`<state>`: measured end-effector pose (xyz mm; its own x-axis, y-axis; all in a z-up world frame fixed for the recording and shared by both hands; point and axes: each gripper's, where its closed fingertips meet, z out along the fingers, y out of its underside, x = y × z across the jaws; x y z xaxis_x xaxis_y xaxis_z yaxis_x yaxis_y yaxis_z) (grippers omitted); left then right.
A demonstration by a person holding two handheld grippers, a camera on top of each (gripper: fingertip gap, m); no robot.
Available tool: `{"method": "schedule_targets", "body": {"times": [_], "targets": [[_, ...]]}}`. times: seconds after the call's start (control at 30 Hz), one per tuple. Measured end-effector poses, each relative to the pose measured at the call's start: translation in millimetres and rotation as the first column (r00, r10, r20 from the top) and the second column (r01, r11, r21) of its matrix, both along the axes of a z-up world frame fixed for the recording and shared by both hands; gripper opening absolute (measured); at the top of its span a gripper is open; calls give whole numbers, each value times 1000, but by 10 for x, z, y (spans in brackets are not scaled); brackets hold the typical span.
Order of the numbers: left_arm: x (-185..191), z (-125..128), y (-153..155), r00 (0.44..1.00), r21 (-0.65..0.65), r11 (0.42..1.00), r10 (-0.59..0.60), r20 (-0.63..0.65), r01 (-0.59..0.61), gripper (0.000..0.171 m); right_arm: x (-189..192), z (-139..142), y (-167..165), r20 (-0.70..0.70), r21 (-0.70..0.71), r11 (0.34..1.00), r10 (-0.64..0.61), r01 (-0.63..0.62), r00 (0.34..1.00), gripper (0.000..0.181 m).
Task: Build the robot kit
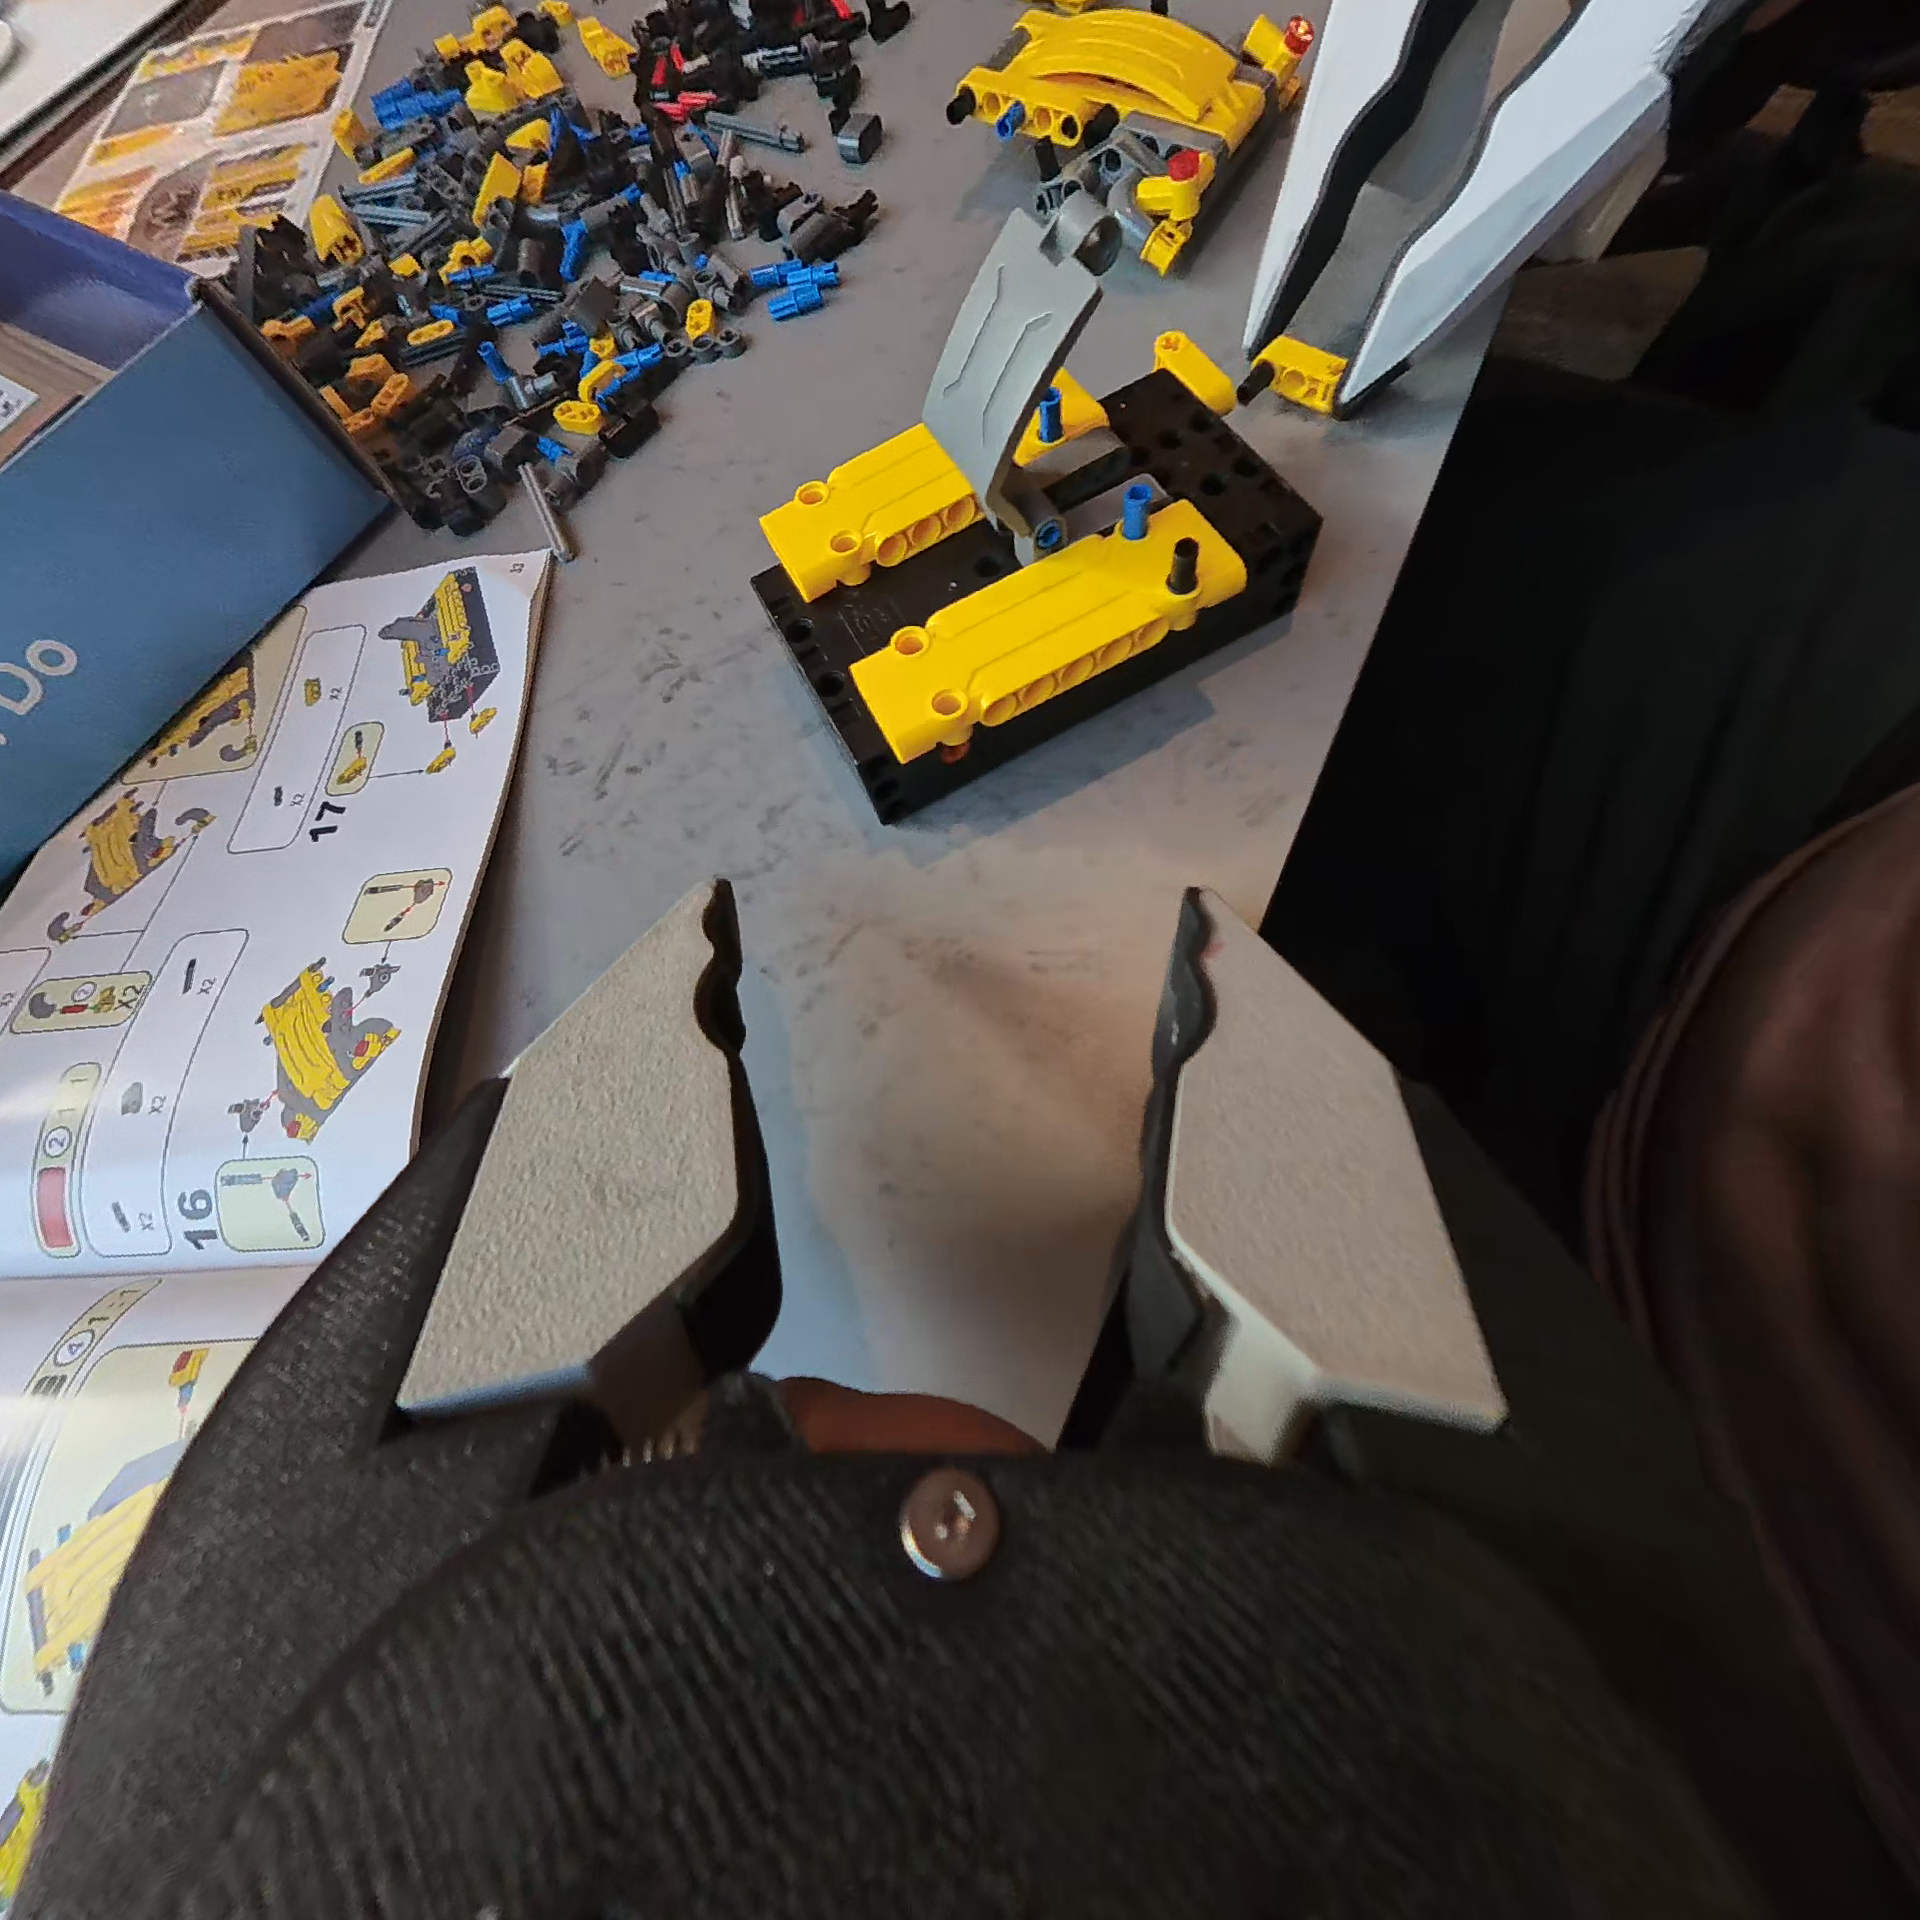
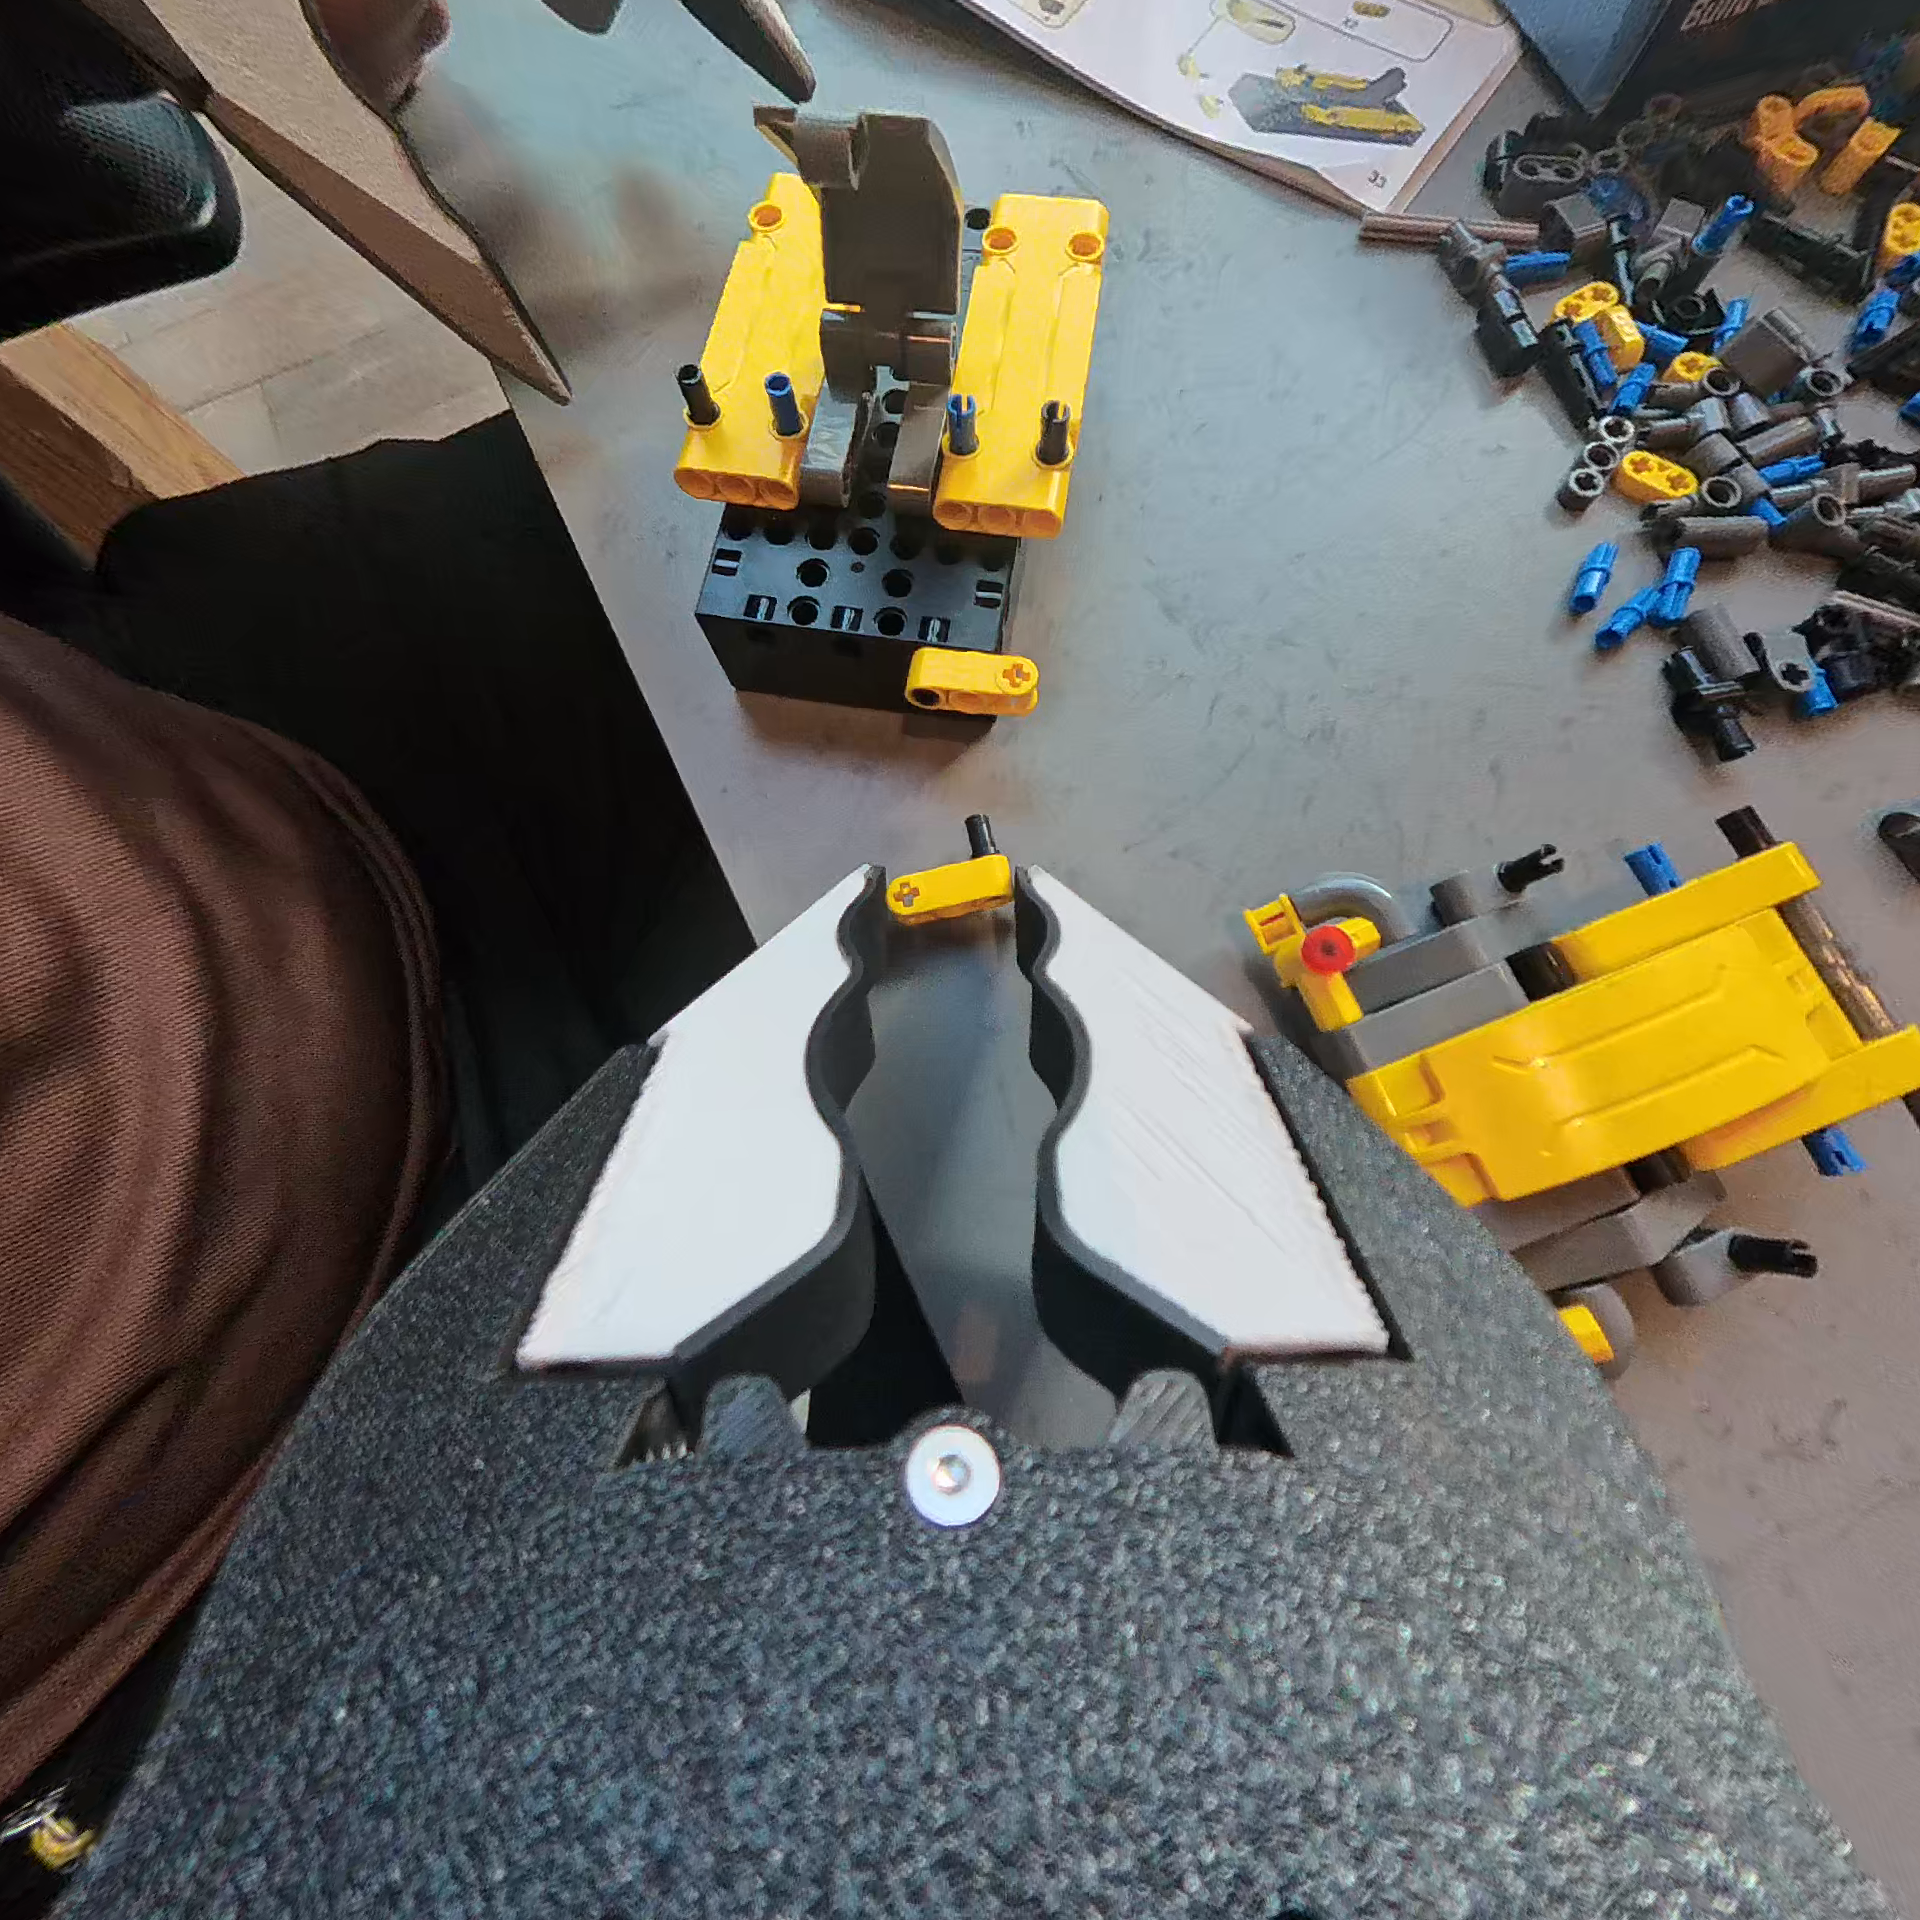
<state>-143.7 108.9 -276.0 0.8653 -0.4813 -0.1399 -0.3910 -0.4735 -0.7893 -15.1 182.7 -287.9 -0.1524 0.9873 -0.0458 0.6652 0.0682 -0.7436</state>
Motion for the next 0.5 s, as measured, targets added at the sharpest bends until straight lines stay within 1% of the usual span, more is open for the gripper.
{"method": "schedule_targets", "body": {"times": [0.13,0.27,0.3,0.43,0.5], "targets": [[-13,60,2,1000,32,999,-5,1,5,82,-22,-32,-18,-5,36,999,25,-25,1000,21],[-128,161,75,995,120,993,0,-97,11,82,-32,-33,-15,-19,17,999,42,-42,999,21],[-144,153,89,995,119,993,-5,-104,18,82,-36,-33,-15,-21,18,999,48,-47,999,21],[-189,39,123,996,28,999,-33,-85,36,87,-36,-34,-18,-13,36,997,68,-67,998,21],[-190,41,141,997,22,999,-46,-67,47,87,-35,-34,-19,-18,32,997,70,-70,997,21]]}}
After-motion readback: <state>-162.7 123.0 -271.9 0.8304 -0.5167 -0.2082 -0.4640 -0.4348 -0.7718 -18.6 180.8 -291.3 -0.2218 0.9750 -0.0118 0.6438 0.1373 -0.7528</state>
